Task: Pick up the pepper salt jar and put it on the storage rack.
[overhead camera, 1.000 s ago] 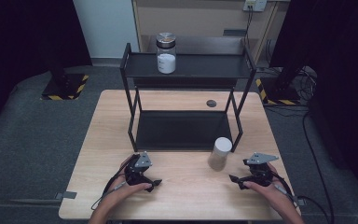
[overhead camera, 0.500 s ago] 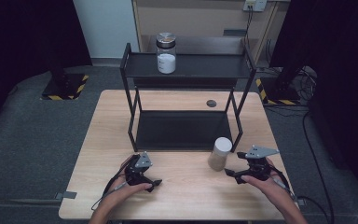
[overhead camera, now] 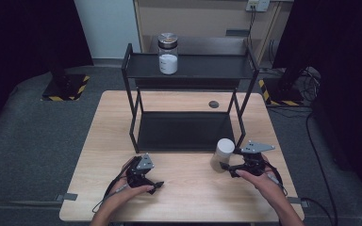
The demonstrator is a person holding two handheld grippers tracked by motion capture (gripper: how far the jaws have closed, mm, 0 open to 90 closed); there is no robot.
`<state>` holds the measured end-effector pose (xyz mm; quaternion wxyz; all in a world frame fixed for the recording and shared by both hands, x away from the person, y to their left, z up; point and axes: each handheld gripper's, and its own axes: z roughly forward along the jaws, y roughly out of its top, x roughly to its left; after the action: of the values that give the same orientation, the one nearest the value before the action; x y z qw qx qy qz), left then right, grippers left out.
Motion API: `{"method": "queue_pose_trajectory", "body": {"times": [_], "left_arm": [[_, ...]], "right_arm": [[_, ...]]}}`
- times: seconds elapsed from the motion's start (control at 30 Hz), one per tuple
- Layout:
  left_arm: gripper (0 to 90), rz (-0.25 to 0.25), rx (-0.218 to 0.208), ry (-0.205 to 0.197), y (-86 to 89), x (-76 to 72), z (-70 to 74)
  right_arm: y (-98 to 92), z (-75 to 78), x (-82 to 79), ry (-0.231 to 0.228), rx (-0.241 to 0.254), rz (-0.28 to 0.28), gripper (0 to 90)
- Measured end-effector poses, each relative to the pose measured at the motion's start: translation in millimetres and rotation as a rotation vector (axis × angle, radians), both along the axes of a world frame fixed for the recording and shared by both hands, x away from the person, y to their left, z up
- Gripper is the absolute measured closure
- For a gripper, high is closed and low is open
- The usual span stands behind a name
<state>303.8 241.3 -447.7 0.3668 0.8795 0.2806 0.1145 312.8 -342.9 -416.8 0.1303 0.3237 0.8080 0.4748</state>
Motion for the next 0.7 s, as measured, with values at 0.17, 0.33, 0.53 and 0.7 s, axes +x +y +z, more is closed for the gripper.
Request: {"method": "queue_pose_trajectory", "body": {"times": [0.17, 0.33, 0.53, 0.7], "left_arm": [[0.0, 0.0, 0.0, 0.0, 0.0, 0.0, 0.0], [0.0, 0.0, 0.002, 0.0, -0.1, -0.2, 0.3], [0.0, 0.0, 0.003, -0.001, -0.2, -0.4, 0.3], [0.0, 0.0, 0.002, -0.001, -0.2, -0.5, 0.2]], "right_arm": [[1.6, -1.0, 1.3, -0.013, 0.022, -0.006, 18.3], [6.5, -0.7, 2.5, -0.028, 0.025, -0.008, 21.3], [11.0, -3.2, 4.4, -0.033, 0.027, -0.014, 24.1], [12.7, -4.4, 4.9, -0.036, 0.038, -0.025, 28.6]]}}
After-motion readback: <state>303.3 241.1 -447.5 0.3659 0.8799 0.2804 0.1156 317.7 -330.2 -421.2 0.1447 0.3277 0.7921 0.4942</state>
